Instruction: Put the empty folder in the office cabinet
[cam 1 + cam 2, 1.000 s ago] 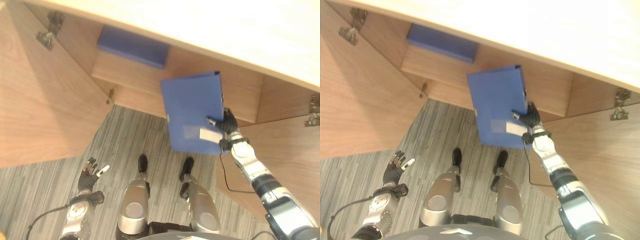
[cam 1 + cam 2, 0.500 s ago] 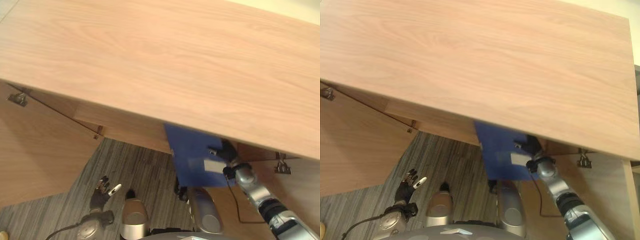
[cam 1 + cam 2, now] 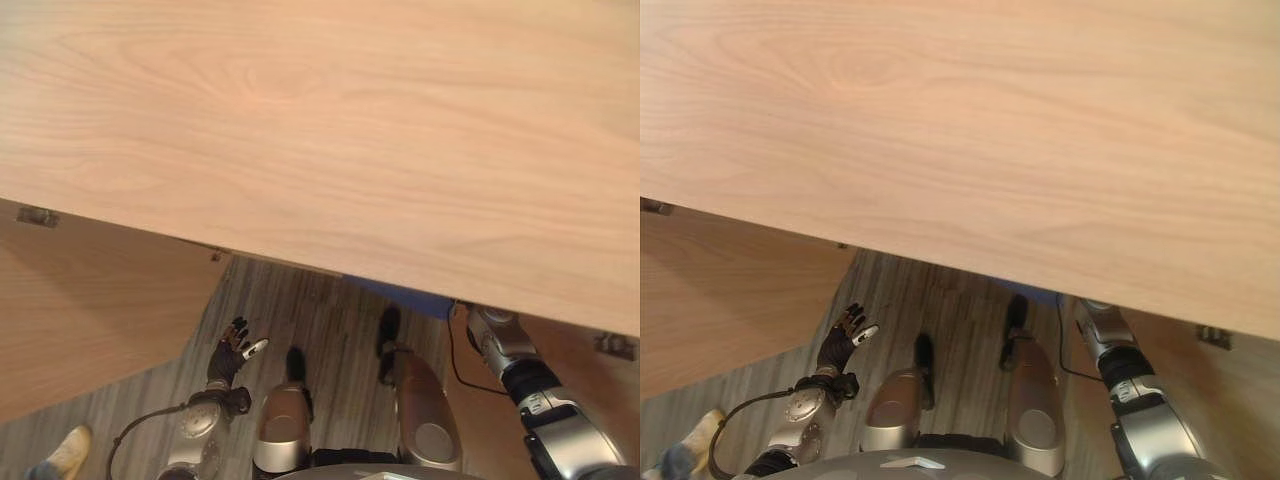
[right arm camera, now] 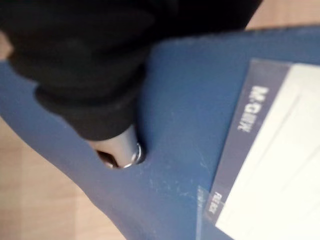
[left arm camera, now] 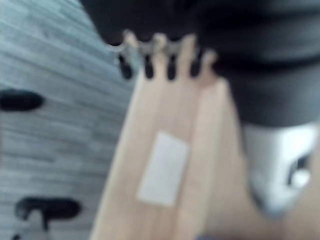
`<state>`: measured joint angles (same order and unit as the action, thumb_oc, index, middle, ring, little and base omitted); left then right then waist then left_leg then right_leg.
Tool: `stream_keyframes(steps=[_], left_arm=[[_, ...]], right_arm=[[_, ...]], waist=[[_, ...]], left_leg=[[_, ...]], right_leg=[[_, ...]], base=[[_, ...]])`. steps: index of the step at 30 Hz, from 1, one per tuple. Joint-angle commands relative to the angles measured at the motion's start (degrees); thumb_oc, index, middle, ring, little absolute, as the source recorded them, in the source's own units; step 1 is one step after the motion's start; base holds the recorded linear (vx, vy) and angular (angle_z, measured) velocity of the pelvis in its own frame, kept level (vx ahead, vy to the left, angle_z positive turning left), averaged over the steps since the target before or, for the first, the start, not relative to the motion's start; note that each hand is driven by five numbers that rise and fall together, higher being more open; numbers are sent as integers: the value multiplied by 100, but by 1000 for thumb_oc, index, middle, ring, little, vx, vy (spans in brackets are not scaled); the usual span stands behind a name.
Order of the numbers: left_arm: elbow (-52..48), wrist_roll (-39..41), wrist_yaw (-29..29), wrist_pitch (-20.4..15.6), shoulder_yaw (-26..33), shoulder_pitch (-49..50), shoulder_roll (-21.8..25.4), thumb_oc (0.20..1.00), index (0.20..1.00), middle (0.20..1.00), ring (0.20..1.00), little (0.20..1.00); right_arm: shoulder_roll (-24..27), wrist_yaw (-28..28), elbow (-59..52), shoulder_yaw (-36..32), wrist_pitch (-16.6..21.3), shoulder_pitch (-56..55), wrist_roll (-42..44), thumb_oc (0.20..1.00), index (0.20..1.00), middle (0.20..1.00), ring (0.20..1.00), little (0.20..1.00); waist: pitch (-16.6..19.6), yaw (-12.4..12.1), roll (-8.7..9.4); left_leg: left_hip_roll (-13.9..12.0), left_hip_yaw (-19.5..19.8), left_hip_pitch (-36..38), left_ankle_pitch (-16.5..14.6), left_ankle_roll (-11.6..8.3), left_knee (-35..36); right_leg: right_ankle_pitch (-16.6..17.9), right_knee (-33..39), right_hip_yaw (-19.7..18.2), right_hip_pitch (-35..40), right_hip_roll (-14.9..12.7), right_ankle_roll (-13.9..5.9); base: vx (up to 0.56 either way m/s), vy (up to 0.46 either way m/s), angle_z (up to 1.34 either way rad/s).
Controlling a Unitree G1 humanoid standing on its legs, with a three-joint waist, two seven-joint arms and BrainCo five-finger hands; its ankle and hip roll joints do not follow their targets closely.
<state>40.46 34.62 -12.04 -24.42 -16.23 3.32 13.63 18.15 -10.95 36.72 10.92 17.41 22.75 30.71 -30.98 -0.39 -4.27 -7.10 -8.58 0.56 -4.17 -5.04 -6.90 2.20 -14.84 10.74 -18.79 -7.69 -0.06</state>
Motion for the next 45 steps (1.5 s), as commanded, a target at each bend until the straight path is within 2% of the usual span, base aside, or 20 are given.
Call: stream_keyframes(steps=[1, 4, 5, 6, 7, 10, 13, 15, 20, 23, 24, 28, 30, 32, 34, 37, 38, 41, 43, 45], left_arm=[[-186, 0, 90, -267, -144, 546, 159, 1000, 1000, 1000, 1000, 1000], [-192, 15, 94, -264, -209, 515, 139, 1000, 1000, 1000, 1000, 1000], [-207, -2, 209, -312, -412, 426, 77, 1000, 1000, 1000, 1000, 1000], [-207, -13, 218, -313, -420, 424, 68, 1000, 1000, 1000, 1000, 1000], [-253, 2, 318, -330, -509, 386, 67, 1000, 1000, 1000, 1000, 1000], [-270, -3, 369, -338, -546, 372, 69, 1000, 1000, 1000, 1000, 1000], [-391, 124, 536, -252, -746, 248, 108, 1000, 1000, 1000, 1000, 1000], [-386, 158, 557, -258, -772, 220, 106, 1000, 1000, 1000, 1000, 1000], [-433, 363, 594, -313, -1010, -39, 198, 1000, 1000, 1000, 1000, 1000], [-456, 430, 603, -308, -1072, -135, 239, 1000, 1000, 1000, 1000, 1000], [-528, 476, 641, -240, -1155, -241, 290, 1000, 1000, 1000, 1000, 1000], [-610, 570, 644, -146, -1239, -324, 364, 1000, 1000, 1000, 1000, 1000], [-585, 687, 602, -182, -1309, -342, 393, 1000, 1000, 1000, 1000, 1000], [-578, 714, 591, -197, -1324, -329, 407, 1000, 1000, 1000, 1000, 1000], [-538, 804, 535, -211, -1305, -253, 463, 1000, 1000, 1000, 1000, 1000], [-515, 837, 523, -207, -1288, -233, 469, 1000, 1000, 1000, 1000, 1000], [-471, 929, 454, -141, -1185, -190, 511, 1000, 1000, 1000, 1000, 1000], [-398, 941, 395, -100, -1097, -157, 514, 1000, 1000, 1000, 1000, 1000], [-351, 1014, 344, -129, -1052, -89, 536, 1000, 1000, 1000, 1000, 1000], [-323, 1070, 295, -70, -1034, -70, 582, 1000, 1000, 1000, 1000, 1000]], right_arm=[[-144, -637, -14, -264, 85, 188, 588, 200, 200, 200, 200, 200], [-226, -727, 4, -352, 58, 279, 755, 200, 200, 200, 200, 200], [-424, -1168, -45, -368, 73, 412, 559, 200, 200, 200, 200, 200], [-438, -1204, -54, -357, 83, 416, 555, 200, 200, 200, 200, 200], [-512, -1403, -156, -287, 164, 483, 787, 200, 200, 200, 200, 200], [-543, -1475, -198, -315, 211, 527, 925, 200, 200, 200, 200, 200], [-590, -1885, -214, -650, 526, 1038, 1648, 200, 200, 200, 200, 200], [-583, -1914, -187, -716, 557, 1129, 1749, 200, 200, 200, 200, 200], [-354, -2296, 301, -1158, 818, 2053, 2560, 200, 200, 200, 200, 200], [-192, -2131, 551, -1311, 807, 2398, 2729, 200, 200, 200, 200, 200], [-9, -2042, 774, -1359, 671, 2838, 2855, 200, 200, 200, 200, 200], [203, -2139, 1084, -1288, 615, 3367, 3475, 200, 200, 200, 200, 200], [379, -2005, 1368, -1252, 685, 3642, 3918, 200, 200, 200, 200, 200], [436, -1986, 1414, -1234, 664, 3725, 4000, 200, 200, 200, 200, 200], [535, -1825, 1506, -1174, 511, 3891, 3952, 200, 200, 200, 200, 200], [523, -1827, 1526, -1140, 492, 3929, 3960, 200, 200, 200, 200, 200], [523, -1766, 1601, -1030, 276, 4049, 4118, 200, 200, 200, 200, 200], [566, -1882, 1724, -979, 280, 4136, 4492, 200, 200, 200, 200, 200], [660, -1898, 1856, -985, 484, 4286, 4688, 200, 200, 200, 200, 200], [683, -2217, 1965, -1003, 745, 4524, 5103, 200, 200, 200, 200, 200]], waist=[[226, -52, 272], [186, -35, 232], [118, 27, 164], [118, 30, 162], [118, 49, 158], [118, 59, 151], [118, 83, 71], [118, 80, 55], [118, -28, -57], [118, -87, -85], [118, -163, -94], [118, -272, -116], [118, -338, -119], [118, -364, -117], [118, -427, -118], [118, -443, -119], [118, -486, -109], [118, -521, -111], [118, -574, -130], [118, -623, -161]], left_leg=[[348, 154, -372, -988, 502, -1086], [379, 155, -401, -1015, 499, -1108], [474, 160, -679, -1138, 494, -1350], [479, 162, -708, -1150, 496, -1379], [529, 181, -972, -1255, 519, -1635], [548, 192, -1083, -1311, 527, -1732], [569, 234, -1577, -1506, 517, -2168], [572, 241, -1650, -1532, 517, -2225], [566, 361, -2133, -1677, 523, -2579], [554, 422, -2259, -1716, 524, -2665], [543, 535, -2445, -1781, 518, -2844], [512, 675, -2670, -1849, 519, -3054], [473, 750, -2750, -1820, 509, -3052], [460, 776, -2769, -1798, 504, -3035], [436, 827, -2833, -1704, 486, -2981], [422, 833, -2840, -1673, 480, -2963], [389, 854, -2839, -1588, 451, -2918], [343, 861, -2763, -1513, 443, -2826], [307, 874, -2691, -1414, 417, -2721], [289, 894, -2699, -1340, 396, -2726]], right_leg=[[1058, 1900, -442, 228, -556, -981], [1063, 1888, -435, 167, -578, -977], [1112, 1853, -473, -144, -677, -967], [1114, 1852, -477, -165, -683, -965], [1144, 1804, -513, -397, -748, -974], [1157, 1777, -525, -512, -772, -978], [1157, 1558, -607, -992, -832, -967], [1155, 1509, -622, -1067, -838, -965], [1133, 1174, -668, -1526, -852, -946], [1122, 1028, -655, -1655, -859, -956], [1091, 817, -646, -1796, -866, -951], [1061, 540, -624, -2011, -853, -938], [1060, 471, -589, -2080, -843, -926], [1064, 464, -570, -2089, -842, -921], [1059, 483, -540, -2080, -828, -909], [1058, 480, -538, -2071, -824, -902], [1017, 459, -529, -2009, -811, -878], [986, 382, -534, -1956, -793, -863], [934, 318, -527, -1890, -777, -846], [870, 229, -518, -1883, -769, -824]], base=[[-26, 49, -11], [-68, 77, -9], [-159, 141, -14], [-199, 115, -5], [-72, 21, -4], [-71, 21, 12], [-88, 63, 7], [-45, 40, 2], [-5, -7, 7], [6, -44, 12], [26, -108, 23], [34, -93, 15], [42, -96, 14], [36, -74, 12], [66, -105, 15], [45, -45, 2], [156, -130, 1], [108, -82, 6], [88, -68, 9], [100, -77, 4]])
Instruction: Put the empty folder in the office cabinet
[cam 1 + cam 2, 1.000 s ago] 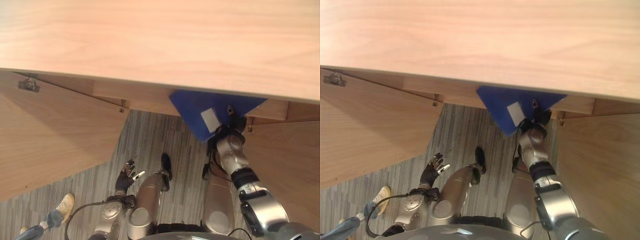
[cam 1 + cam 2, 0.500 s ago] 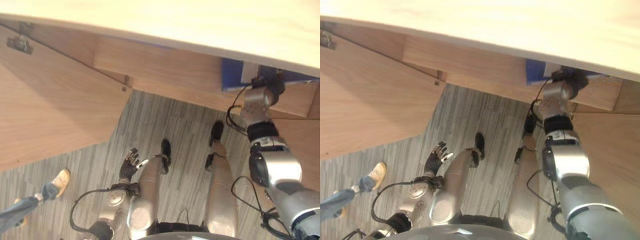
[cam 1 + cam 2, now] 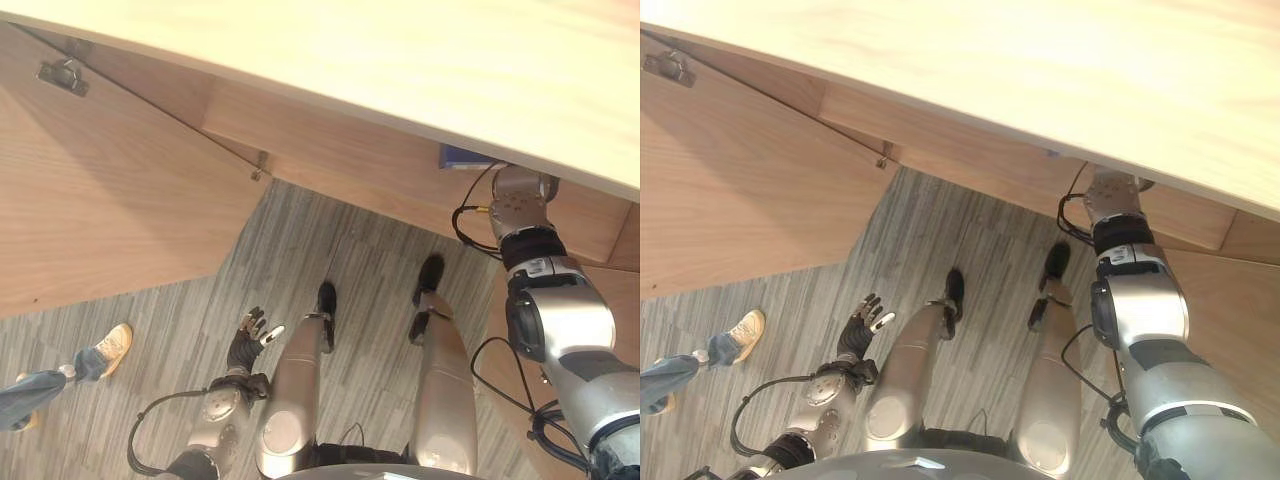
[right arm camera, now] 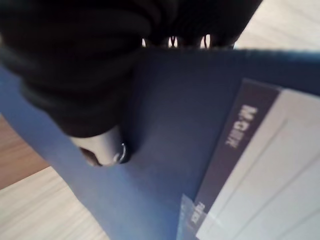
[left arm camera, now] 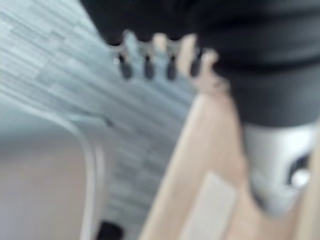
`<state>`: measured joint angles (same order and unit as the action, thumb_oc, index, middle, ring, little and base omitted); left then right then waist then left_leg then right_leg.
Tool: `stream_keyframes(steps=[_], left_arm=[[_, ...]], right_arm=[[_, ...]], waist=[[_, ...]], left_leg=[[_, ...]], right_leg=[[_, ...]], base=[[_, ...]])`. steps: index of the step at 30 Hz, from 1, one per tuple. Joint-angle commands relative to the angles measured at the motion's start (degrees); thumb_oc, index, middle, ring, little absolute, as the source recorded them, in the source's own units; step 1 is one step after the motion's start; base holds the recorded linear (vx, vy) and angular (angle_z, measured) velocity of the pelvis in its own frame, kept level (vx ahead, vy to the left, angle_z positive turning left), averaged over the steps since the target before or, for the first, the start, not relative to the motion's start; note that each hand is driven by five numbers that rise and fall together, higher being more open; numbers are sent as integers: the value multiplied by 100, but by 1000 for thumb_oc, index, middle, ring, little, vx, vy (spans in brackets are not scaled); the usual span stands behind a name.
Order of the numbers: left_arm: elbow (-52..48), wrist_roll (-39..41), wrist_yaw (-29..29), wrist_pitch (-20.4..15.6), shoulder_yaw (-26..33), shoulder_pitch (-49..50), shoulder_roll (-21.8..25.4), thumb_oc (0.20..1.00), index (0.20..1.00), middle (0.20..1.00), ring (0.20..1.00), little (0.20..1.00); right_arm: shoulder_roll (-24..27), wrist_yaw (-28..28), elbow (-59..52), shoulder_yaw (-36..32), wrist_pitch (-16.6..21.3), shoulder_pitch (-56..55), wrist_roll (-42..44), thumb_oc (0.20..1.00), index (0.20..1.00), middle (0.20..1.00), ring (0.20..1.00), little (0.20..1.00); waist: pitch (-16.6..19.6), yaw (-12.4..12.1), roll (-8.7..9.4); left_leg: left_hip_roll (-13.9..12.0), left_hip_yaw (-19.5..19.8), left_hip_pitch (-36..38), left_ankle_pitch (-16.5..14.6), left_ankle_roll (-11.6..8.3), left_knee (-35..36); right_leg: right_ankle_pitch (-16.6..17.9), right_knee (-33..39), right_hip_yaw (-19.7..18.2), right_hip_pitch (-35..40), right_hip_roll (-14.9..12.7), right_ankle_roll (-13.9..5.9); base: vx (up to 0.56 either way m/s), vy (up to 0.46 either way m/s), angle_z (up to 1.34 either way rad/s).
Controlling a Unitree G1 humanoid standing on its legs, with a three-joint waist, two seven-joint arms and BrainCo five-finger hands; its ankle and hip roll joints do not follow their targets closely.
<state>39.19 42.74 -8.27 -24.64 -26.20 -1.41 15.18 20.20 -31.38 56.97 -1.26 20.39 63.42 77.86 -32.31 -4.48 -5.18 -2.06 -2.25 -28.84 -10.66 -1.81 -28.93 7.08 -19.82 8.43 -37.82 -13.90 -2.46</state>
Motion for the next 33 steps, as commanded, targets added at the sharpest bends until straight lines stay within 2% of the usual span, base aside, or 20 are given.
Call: stream_keyframes(steps=[1, 3, 4, 9, 11, 15, 17, 18, 20, 21, 25, 26, 27, 33], left_arm=[[-183, 248, -102, -42, -25, 416, 424, 1000, 1000, 1000, 1000, 1000], [-169, 228, -122, -67, -5, 449, 399, 1000, 1000, 1000, 1000, 1000], [-169, 277, -164, -69, -19, 443, 407, 1000, 1000, 1000, 1000, 1000], [-149, 326, -201, -146, -3, 518, 399, 1000, 1000, 1000, 1000, 1000], [-141, 358, -248, -152, 7, 520, 409, 1000, 1000, 1000, 1000, 1000], [-180, 461, -232, -178, -20, 518, 403, 1000, 1000, 1000, 1000, 1000], [-176, 462, -252, -195, -4, 533, 374, 1000, 1000, 1000, 1000, 1000], [-216, 486, -191, -157, -13, 503, 375, 1000, 1000, 1000, 1000, 1000], [-216, 486, -191, -157, -13, 503, 375, 1000, 1000, 1000, 1000, 1000], [-282, 504, -145, -121, -9, 490, 399, 1000, 1000, 1000, 1000, 1000], [-268, 471, -260, -165, 14, 569, 422, 1000, 1000, 1000, 1000, 1000], [-277, 484, -244, -162, -9, 562, 429, 1000, 1000, 1000, 1000, 1000], [-287, 467, -224, -159, -22, 562, 429, 1000, 1000, 1000, 1000, 1000], [-302, 462, -189, -152, -47, 545, 441, 1000, 1000, 1000, 1000, 1000]], right_arm=[[499, -313, -29, 207, 610, 511, 564, 200, 200, 200, 200, 200], [564, -392, 17, 199, 747, 559, 651, 200, 200, 200, 200, 200], [613, -539, 105, 198, 1088, 697, 859, 200, 200, 200, 200, 200], [694, -902, 162, 165, 1456, 870, 915, 200, 200, 200, 200, 200], [705, -1319, 171, 165, 1651, 928, 619, 200, 200, 200, 200, 200], [689, -1532, 196, 188, 1538, 937, 117, 200, 200, 200, 200, 200], [661, -1435, 207, 199, 1419, 910, -185, 200, 200, 200, 200, 200], [643, -1321, 239, 257, 1243, 931, -400, 200, 200, 200, 200, 200], [643, -1321, 239, 257, 1243, 931, -400, 200, 200, 200, 200, 200], [641, -1247, 237, 355, 1014, 920, -692, 200, 200, 200, 200, 200], [699, -1038, 376, 631, 893, 939, -749, 200, 200, 200, 200, 200], [693, -1047, 394, 654, 836, 961, -702, 485, 485, 485, 485, 485], [688, -937, 400, 674, 747, 977, -577, 1000, 1000, 1000, 1000, 1000], [676, -805, 437, 776, 584, 1013, -325, 1000, 1000, 1000, 1000, 1000]], waist=[[252, -227, -80], [252, -243, -92], [252, -268, -107], [252, -280, -170], [252, -271, -208], [252, -245, -248], [252, -233, -267], [252, -235, -282], [252, -235, -282], [252, -248, -285], [252, -281, -280], [252, -285, -280], [252, -291, -280], [252, -297, -248]], left_leg=[[-217, 269, 231, -679, 71, -532], [-214, 281, 206, -652, 66, -546], [-191, 304, 134, -621, 60, -588], [-158, 329, -65, -544, 66, -698], [-143, 307, -121, -542, 71, -726], [-98, 275, -263, -550, 84, -838], [-72, 261, -338, -593, 105, -918], [-49, 264, -407, -611, 112, -965], [-49, 264, -407, -611, 112, -965], [-30, 265, -444, -607, 102, -927], [-23, 226, -502, -551, 97, -956], [-22, 219, -511, -558, 100, -981], [-25, 217, -522, -557, 99, -1003], [-35, 173, -521, -563, 106, -1017]], right_leg=[[362, 702, -282, 15, -147, -579], [343, 683, -266, 12, -141, -574], [319, 671, -251, 9, -135, -555], [299, 636, -224, -80, -131, -531], [300, 624, -226, -133, -133, -524], [311, 598, -248, -216, -141, -509], [301, 578, -275, -261, -134, -500], [297, 576, -292, -295, -131, -494], [297, 576, -292, -295, -131, -494], [305, 612, -281, -301, -132, -492], [331, 676, -224, -274, -151, -484], [331, 667, -219, -276, -156, -482], [326, 662, -212, -272, -162, -483], [338, 701, -184, -237, -156, -487]], base=[[50, -40, 2], [27, -37, 3], [20, -51, 5], [11, 2, 4], [-1, 16, 0], [-2, 52, -2], [9, 43, -5], [0, 0, 0], [-4, -2, 2], [-8, -5, 3], [-7, -1, 2], [0, 0, 0], [0, 0, 0], [0, 0, 0]])
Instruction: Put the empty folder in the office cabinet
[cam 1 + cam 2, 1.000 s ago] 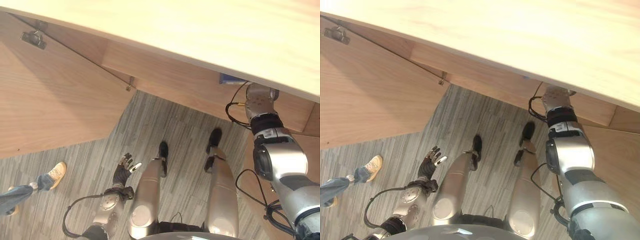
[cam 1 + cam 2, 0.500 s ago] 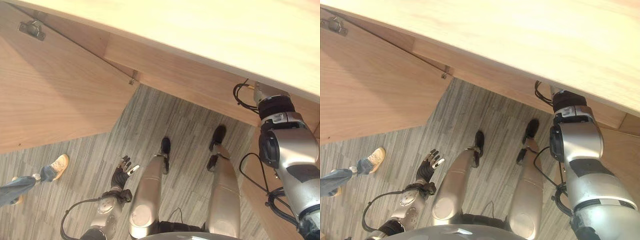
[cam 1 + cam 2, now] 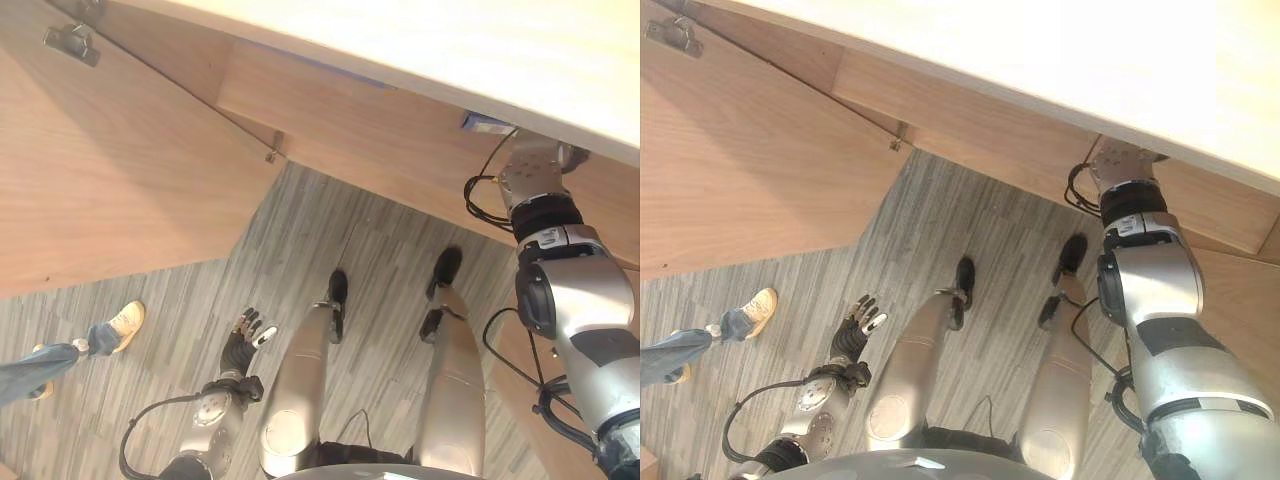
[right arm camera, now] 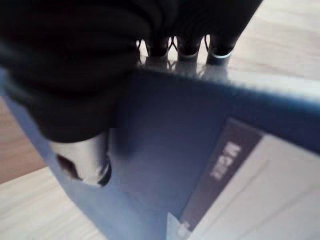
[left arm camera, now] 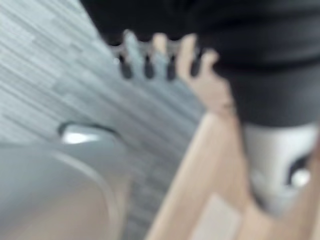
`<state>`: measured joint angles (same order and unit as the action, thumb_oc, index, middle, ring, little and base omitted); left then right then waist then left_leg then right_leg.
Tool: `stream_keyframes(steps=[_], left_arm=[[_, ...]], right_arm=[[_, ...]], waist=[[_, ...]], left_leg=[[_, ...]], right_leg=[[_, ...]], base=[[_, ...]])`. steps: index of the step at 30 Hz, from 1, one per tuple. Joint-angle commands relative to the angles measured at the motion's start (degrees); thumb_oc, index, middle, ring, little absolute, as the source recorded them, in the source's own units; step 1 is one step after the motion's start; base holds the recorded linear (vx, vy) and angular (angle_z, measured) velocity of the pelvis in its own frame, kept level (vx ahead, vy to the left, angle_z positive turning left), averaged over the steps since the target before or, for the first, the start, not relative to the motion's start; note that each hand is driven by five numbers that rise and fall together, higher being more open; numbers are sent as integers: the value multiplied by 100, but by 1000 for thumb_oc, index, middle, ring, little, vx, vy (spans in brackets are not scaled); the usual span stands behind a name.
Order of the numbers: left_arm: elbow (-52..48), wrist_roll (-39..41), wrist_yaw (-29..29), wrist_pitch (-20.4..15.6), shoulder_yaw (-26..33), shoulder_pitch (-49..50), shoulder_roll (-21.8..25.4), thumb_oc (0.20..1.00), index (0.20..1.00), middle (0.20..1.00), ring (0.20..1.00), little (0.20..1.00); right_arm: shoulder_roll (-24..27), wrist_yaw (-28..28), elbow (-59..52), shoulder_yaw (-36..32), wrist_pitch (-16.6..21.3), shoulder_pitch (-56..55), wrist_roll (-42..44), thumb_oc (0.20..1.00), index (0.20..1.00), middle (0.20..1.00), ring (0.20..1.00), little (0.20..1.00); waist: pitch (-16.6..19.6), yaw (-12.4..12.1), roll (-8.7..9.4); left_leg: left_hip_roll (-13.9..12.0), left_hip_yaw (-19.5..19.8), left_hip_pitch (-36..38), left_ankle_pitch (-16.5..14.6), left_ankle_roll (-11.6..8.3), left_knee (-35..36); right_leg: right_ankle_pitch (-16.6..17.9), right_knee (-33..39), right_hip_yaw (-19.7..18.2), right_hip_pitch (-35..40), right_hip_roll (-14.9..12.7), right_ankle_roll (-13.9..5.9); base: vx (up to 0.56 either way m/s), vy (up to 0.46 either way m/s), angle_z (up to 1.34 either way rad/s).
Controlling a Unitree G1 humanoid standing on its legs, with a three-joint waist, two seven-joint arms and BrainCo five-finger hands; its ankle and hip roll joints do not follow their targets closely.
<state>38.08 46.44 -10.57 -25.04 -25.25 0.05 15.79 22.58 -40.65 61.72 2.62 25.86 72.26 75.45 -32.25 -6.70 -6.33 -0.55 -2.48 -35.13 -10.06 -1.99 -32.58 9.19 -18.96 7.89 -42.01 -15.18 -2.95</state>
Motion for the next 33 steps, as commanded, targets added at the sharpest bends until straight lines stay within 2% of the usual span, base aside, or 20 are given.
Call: stream_keyframes(steps=[1, 5, 11, 17, 22, 24, 25, 26, 27, 29, 30, 32, 33], left_arm=[[-191, 92, 42, -111, -142, 399, 381, 1000, 1000, 1000, 1000, 1000], [-201, 81, 51, -99, -154, 464, 395, 1000, 1000, 1000, 1000, 1000], [-228, 53, 111, -98, -160, 418, 421, 1000, 1000, 1000, 1000, 1000], [-184, 16, 121, -102, -188, 421, 419, 1000, 1000, 1000, 1000, 1000], [-138, -121, 169, -101, -209, 401, 367, 1000, 1000, 1000, 1000, 1000], [-138, -121, 169, -101, -209, 401, 367, 1000, 1000, 1000, 1000, 1000], [-138, -122, 194, -88, -226, 370, 375, 1000, 1000, 1000, 1000, 1000], [-142, -182, 266, -70, -258, 304, 358, 1000, 1000, 1000, 1000, 1000], [-142, -182, 266, -70, -258, 304, 358, 1000, 1000, 1000, 1000, 1000], [-131, -270, 299, -88, -263, 298, 317, 1000, 1000, 1000, 1000, 1000], [-131, -270, 299, -88, -263, 298, 317, 1000, 1000, 1000, 1000, 1000], [-121, -414, 321, -104, -237, 312, 259, 1000, 1000, 1000, 1000, 1000], [-122, -496, 353, -121, -226, 316, 227, 1000, 1000, 1000, 1000, 1000]], right_arm=[[438, 123, -38, 388, 37, 129, -84, 1000, 1000, 1000, 1000, 1000], [410, 77, 9, 412, -34, 71, 88, 1000, 1000, 1000, 1000, 1000], [404, 81, 106, 372, -179, 66, 87, 1000, 1000, 1000, 1000, 1000], [353, -62, 236, 382, -341, -41, 198, 1000, 1000, 1000, 1000, 1000], [268, 35, 441, 326, -820, -240, -34, 1000, 1000, 1000, 1000, 1000], [268, 35, 441, 326, -820, -240, -34, 1000, 1000, 1000, 1000, 1000], [247, 134, 475, 333, -989, -291, -79, 1000, 1000, 1000, 1000, 1000], [147, 333, 487, 419, -1150, -428, -405, 1000, 1000, 1000, 1000, 1000], [147, 333, 487, 419, -1150, -428, -405, 1000, 1000, 1000, 1000, 1000], [77, 577, 435, 501, -1282, -612, -1240, 1000, 1000, 1000, 1000, 1000], [77, 577, 435, 501, -1282, -612, -1240, 1000, 1000, 1000, 1000, 1000], [-9, 959, 274, 642, -1343, -872, -2163, 1000, 1000, 1000, 1000, 1000], [-92, 1161, 131, 755, -1273, -1058, -2925, 1000, 1000, 1000, 1000, 1000]], waist=[[246, -75, -133], [246, -109, -160], [246, -74, -86], [246, -97, -101], [246, -78, -65], [246, -78, -65], [246, -72, -58], [246, -46, -27], [246, -46, -27], [246, -22, -5], [246, -22, -5], [246, 13, 32], [246, 38, 63]], left_leg=[[-187, 196, 108, -623, 125, -652], [-226, 187, 269, -760, 139, -685], [-197, 129, 131, -751, 172, -809], [-227, 130, 332, -902, 176, -804], [-245, 53, 408, -975, 193, -866], [-245, 53, 408, -975, 193, -866], [-249, 47, 434, -1006, 192, -870], [-248, 16, 486, -1028, 191, -834], [-248, 16, 486, -1028, 191, -834], [-241, -23, 590, -1033, 184, -763], [-241, -23, 590, -1033, 184, -763], [-238, -65, 688, -1024, 178, -683], [-233, -78, 745, -1008, 170, -651]], right_leg=[[127, 615, -130, 182, -29, -438], [21, 596, -146, 330, 30, -495], [162, 661, -117, 282, 9, -465], [60, 690, -135, 455, 69, -529], [80, 793, -131, 562, 72, -548], [80, 793, -131, 562, 72, -548], [86, 808, -139, 574, 83, -554], [115, 889, -147, 614, 88, -561], [115, 889, -147, 614, 88, -561], [142, 987, -153, 686, 89, -578], [142, 987, -153, 686, 89, -578], [185, 1084, -153, 758, 70, -597], [207, 1142, -160, 803, 64, -609]], base=[[0, 0, 0], [20, 20, -1], [-34, -9, -1], [-12, 0, -2], [-35, -7, -7], [-7, -1, -4], [-64, -12, -8], [-64, -12, -8], [-70, -10, 1], [-31, -1, -4], [-23, -1, -6], [-51, 5, -5], [-48, 6, -4]])
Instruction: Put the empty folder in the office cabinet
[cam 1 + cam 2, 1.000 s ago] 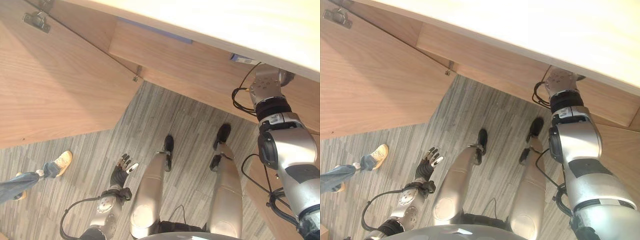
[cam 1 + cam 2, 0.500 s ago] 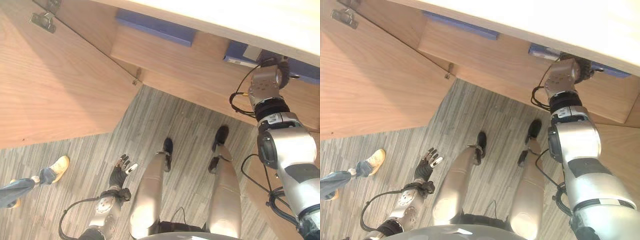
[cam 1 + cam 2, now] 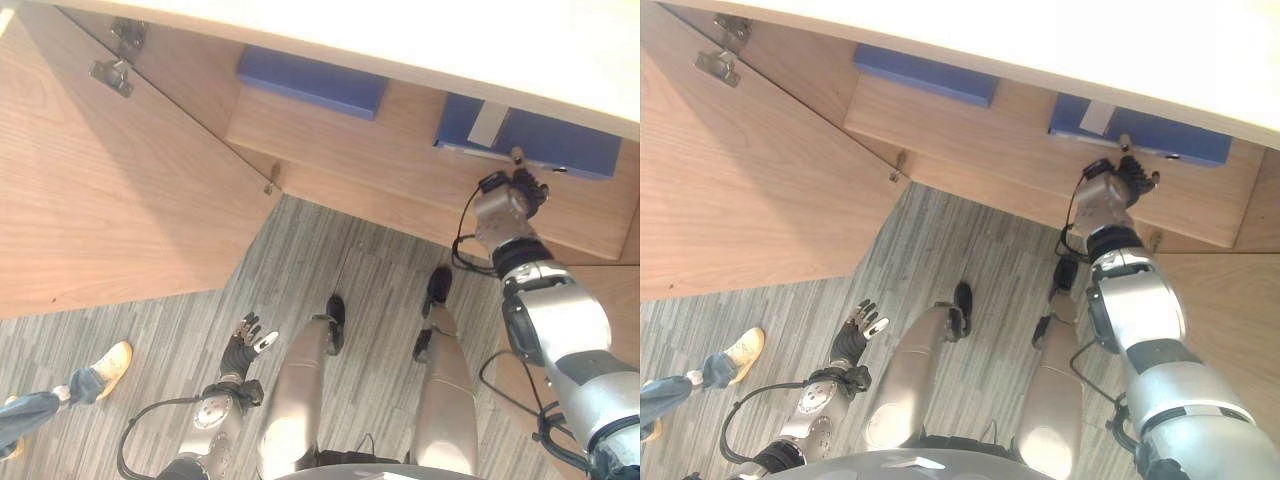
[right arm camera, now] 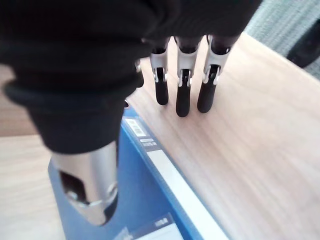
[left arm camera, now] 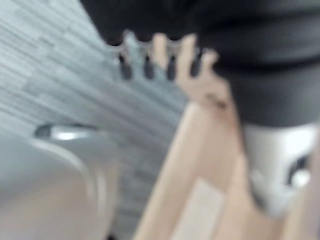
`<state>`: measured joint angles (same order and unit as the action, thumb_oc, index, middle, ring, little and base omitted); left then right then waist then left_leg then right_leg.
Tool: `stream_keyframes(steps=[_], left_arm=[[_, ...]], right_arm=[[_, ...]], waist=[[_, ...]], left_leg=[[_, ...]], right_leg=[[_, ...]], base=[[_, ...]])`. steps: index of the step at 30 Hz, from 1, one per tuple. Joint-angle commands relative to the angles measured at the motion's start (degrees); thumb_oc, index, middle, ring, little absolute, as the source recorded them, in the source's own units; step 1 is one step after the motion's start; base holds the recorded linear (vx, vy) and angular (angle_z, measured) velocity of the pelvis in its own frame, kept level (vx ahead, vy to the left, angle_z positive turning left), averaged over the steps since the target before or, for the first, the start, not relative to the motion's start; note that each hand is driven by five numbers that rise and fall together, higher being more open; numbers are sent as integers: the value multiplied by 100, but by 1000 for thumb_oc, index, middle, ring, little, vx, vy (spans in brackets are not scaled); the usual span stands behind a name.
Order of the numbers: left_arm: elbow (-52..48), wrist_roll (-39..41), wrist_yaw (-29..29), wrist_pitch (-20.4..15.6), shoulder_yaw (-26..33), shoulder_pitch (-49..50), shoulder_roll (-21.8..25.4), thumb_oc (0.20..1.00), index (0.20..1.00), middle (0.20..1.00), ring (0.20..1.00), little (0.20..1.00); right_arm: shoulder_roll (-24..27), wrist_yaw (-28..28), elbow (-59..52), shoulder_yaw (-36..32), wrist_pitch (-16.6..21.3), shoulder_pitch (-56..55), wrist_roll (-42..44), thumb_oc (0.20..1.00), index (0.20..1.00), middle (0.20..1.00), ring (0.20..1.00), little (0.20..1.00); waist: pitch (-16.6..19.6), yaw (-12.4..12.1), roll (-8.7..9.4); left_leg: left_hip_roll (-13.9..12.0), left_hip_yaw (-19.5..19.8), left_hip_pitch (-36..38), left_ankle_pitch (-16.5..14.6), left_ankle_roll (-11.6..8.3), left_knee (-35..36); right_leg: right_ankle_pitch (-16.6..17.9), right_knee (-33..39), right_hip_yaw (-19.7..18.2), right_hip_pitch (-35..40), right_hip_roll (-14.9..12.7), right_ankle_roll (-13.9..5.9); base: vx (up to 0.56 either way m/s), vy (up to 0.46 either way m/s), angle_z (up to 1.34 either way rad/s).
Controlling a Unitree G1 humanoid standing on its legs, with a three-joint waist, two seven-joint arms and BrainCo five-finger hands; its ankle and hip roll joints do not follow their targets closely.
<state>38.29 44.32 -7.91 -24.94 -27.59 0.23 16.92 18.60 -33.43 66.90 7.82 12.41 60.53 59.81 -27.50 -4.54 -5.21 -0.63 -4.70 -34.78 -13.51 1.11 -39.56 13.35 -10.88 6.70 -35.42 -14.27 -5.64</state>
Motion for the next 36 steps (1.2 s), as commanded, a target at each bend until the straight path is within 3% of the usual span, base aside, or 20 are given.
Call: stream_keyframes(steps=[1, 4, 5, 11, 13, 16, 17, 18, 20, 25, 30, 34, 36], left_arm=[[-144, -284, 87, -131, 7, 299, 114, 1000, 1000, 1000, 1000, 1000], [-89, -391, 130, -263, 10, 288, 6, 1000, 1000, 1000, 1000, 1000], [-66, -424, 102, -287, 44, 223, -13, 1000, 1000, 1000, 1000, 1000], [156, -720, -43, -421, 165, 218, -129, 1000, 1000, 1000, 1000, 1000], [231, -923, -41, -447, 254, 218, -127, 1000, 1000, 1000, 1000, 1000], [231, -923, -41, -447, 254, 218, -127, 1000, 1000, 1000, 1000, 1000], [282, -1012, -3, -447, 275, 198, -108, 1000, 1000, 1000, 1000, 1000], [551, -1087, -97, -393, 554, 15, 20, 1000, 1000, 1000, 1000, 1000], [603, -1040, -153, -407, 627, -23, 58, 1000, 1000, 1000, 1000, 1000], [638, -774, -229, -608, 1013, 67, 146, 1000, 1000, 1000, 1000, 1000], [518, -842, -482, -582, 1424, 166, 195, 1000, 1000, 1000, 1000, 1000], [341, -1105, -546, -431, 1506, 263, 278, 1000, 1000, 1000, 1000, 1000], [231, -1363, -519, -291, 1488, 438, 337, 1000, 1000, 1000, 1000, 1000]], right_arm=[[306, 439, -388, 235, 73, 114, -1361, 1000, 1000, 1000, 1000, 1000], [151, 598, -625, 608, 206, -207, -3001, 1000, 1000, 1000, 1000, 1000], [146, 578, -691, 703, 251, -218, -3290, 1000, 1000, 1000, 1000, 1000], [341, 1107, -1148, 1417, 325, -931, -4487, 1000, 1000, 1000, 1000, 1000], [523, 1583, -1510, 1720, 347, -1431, -4238, 1000, 1000, 1000, 1000, 1000], [523, 1583, -1510, 1720, 347, -1431, -4238, 1000, 1000, 1000, 1000, 1000], [586, 1711, -1619, 1781, 350, -1602, -4140, 1000, 1000, 1000, 1000, 1000], [740, 2115, -2030, 2057, 266, -2539, -4299, 1000, 1000, 1000, 1000, 1000], [751, 2021, -2085, 2044, 243, -2761, -4372, 1000, 1000, 1000, 1000, 1000], [1001, 2617, -2353, 1458, 628, -4212, -4229, 1000, 1000, 1000, 1000, 1000], [765, 3091, -2146, 868, 970, -5168, -3960, 1000, 1000, 1000, 1000, 1000], [639, 3233, -2091, 662, 966, -5548, -3936, 1000, 1000, 1000, 1000, 1000], [566, 3281, -2101, 598, 1015, -5802, -3995, 1000, 1000, 1000, 1000, 1000]], waist=[[-230, -178, -48], [-230, -129, 22], [-230, -53, 131], [-230, -13, 310], [-230, 25, 432], [-230, 25, 432], [-230, 45, 490], [-230, 173, 709], [-229, 214, 753], [17, 416, 921], [192, 465, 1065], [257, 461, 1089], [335, 462, 1091]], left_leg=[[-226, 144, 710, -662, -140, 46], [-196, 113, 860, -732, -126, 96], [-102, 75, 744, -577, -123, 125], [-97, 21, 1290, -432, -175, 501], [-116, -27, 1564, -466, -147, 555], [-116, -27, 1564, -466, -147, 555], [-123, -40, 1655, -502, -128, 547], [-142, -146, 2103, -624, -9, 526], [-143, -182, 2202, -657, 27, 510], [-133, -348, 2724, -730, 129, 678], [1, -377, 2941, -905, 278, 751], [156, -366, 3034, -786, 334, 960], [304, -319, 3240, -574, 350, 1353]], right_leg=[[-209, 334, -41, 143, -27, -341], [-172, 436, -43, 244, -76, -375], [-45, 501, -59, 142, -176, -333], [16, 758, -19, 540, -225, -393], [33, 866, -2, 770, -225, -432], [33, 866, -2, 770, -225, -432], [33, 888, -11, 852, -219, -447], [81, 1080, -14, 1294, -199, -528], [85, 1108, -31, 1397, -186, -543], [115, 1416, -87, 1845, -122, -605], [100, 1588, -123, 2073, -143, -689], [119, 1588, -123, 2085, -75, -714], [241, 1588, -41, 2029, 44, -720]], base=[[-31, 1, -5], [-68, 25, -9], [-133, 29, -13], [-96, 80, 3], [-143, 127, -10], [-33, 28, -4], [-260, 232, -10], [-260, 232, -10], [-209, 215, -3], [-164, 195, -29], [-169, 159, -12], [-83, 135, 10], [-35, 195, -8]])
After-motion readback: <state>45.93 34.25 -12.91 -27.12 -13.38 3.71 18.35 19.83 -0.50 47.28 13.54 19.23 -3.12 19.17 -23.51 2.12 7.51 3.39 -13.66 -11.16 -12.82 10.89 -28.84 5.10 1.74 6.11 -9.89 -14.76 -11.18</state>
